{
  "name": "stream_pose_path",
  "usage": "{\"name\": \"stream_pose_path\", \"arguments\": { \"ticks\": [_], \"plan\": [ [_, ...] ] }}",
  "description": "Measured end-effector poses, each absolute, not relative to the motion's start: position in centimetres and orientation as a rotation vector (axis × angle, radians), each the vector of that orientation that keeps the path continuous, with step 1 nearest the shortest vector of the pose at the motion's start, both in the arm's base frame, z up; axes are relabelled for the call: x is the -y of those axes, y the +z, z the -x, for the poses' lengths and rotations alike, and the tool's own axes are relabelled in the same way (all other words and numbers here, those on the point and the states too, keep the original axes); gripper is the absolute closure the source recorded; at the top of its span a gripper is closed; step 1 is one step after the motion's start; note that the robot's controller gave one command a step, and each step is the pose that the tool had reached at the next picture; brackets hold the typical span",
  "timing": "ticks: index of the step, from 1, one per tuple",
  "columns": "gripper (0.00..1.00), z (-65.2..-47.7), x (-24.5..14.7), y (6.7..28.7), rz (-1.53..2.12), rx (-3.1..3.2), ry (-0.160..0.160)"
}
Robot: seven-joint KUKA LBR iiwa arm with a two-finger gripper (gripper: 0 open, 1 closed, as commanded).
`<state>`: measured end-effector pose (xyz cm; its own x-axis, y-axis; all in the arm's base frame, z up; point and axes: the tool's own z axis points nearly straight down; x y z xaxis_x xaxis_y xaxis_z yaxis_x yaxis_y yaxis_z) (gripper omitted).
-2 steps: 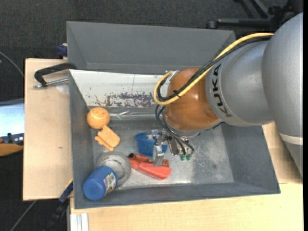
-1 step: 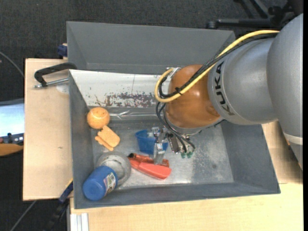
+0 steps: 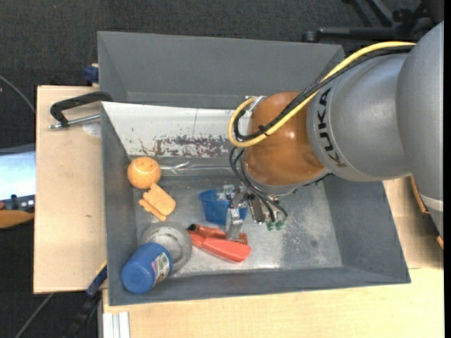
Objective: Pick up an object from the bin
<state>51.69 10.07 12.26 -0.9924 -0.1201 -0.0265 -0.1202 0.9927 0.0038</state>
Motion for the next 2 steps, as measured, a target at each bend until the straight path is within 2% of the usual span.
{"name": "stream_pose_path", "arguments": {
  "ticks": [2],
  "plan": [
    [1.0,-51.79,-10.12,14.31,0.187,-3.105,0.01]
  ]
}}
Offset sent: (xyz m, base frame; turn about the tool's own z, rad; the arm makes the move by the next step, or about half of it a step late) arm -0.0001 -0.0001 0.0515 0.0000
